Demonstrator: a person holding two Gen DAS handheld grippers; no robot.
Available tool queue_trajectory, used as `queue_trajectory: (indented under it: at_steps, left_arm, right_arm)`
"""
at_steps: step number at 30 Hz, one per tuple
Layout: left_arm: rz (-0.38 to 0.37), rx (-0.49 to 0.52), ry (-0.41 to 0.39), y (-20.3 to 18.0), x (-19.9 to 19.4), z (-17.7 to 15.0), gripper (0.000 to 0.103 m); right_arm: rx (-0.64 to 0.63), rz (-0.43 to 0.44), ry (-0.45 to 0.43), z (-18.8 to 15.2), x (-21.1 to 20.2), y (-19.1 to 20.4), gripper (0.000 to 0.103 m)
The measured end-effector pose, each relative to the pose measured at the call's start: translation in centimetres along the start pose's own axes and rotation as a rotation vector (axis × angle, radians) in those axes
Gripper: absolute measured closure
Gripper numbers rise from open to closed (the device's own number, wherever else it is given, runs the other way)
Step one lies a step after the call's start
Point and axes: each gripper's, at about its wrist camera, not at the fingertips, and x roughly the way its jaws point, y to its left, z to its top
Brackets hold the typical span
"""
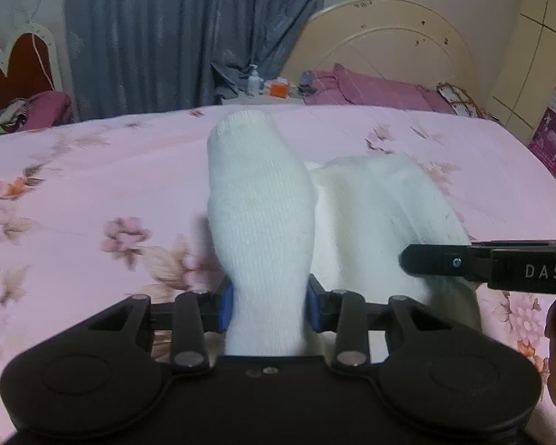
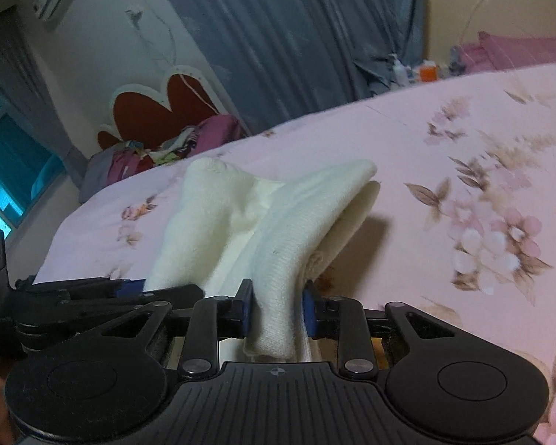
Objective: Fold small clothes
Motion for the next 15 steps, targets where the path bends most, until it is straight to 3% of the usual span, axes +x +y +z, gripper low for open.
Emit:
queue_trajectory:
  at_steps: [15]
  left_arm:
    - [0.032, -0.021, -0.046, 14.5, -8.0, -2.4, 0.067]
  right_arm:
    - [-0.096, 0.029, 0.007, -1.6, 7.4, 16.5, 0.076]
